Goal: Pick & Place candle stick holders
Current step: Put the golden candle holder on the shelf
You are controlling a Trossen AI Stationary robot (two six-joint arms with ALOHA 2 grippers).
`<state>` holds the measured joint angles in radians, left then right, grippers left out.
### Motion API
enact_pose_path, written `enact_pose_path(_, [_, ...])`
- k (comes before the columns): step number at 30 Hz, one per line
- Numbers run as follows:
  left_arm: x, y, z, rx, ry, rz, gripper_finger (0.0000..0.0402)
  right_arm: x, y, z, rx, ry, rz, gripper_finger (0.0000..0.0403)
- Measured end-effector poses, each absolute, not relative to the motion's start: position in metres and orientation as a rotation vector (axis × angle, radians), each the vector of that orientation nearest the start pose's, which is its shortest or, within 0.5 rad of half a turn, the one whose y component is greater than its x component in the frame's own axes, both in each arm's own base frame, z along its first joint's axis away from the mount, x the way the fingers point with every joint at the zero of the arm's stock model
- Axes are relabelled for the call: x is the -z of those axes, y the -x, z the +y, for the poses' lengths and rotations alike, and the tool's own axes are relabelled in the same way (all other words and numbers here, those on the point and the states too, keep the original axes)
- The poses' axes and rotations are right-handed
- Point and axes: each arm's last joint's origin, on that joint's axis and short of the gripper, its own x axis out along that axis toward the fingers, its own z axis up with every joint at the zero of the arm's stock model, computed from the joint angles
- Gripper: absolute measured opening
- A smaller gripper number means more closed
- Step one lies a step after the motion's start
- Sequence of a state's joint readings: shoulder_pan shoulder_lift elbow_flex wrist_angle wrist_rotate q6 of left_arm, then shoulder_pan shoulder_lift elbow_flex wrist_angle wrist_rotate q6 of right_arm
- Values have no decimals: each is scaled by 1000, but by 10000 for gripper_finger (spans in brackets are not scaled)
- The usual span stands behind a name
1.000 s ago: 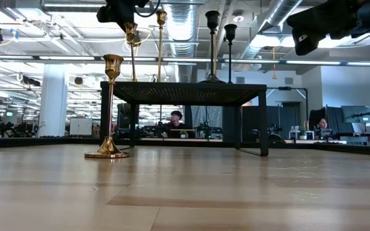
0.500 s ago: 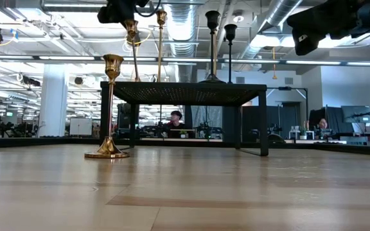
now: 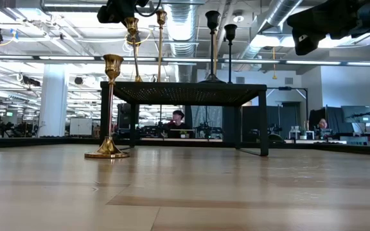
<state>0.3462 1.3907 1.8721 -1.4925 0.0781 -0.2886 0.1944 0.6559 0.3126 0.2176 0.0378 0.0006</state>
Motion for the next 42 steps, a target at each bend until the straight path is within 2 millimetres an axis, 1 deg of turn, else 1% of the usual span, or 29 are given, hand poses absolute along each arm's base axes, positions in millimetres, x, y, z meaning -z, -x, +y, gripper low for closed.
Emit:
enact_pose_path(5, [-448,-201,70,-393,473,953,17,-226,-155,29,-156,14,125,0])
enact_pose_path(16, [-448,-201,75,-532,395,940,66,-226,-155,29,-157,14,125,0])
enact_pose_path(32, [-449,-202,75,-505,381,934,106,-226,-155,29,-159,14,125,0])
enact_pose_path(42, [-450,-202,75,-500,381,918,110,-226,-155,30,-161,13,125,0])
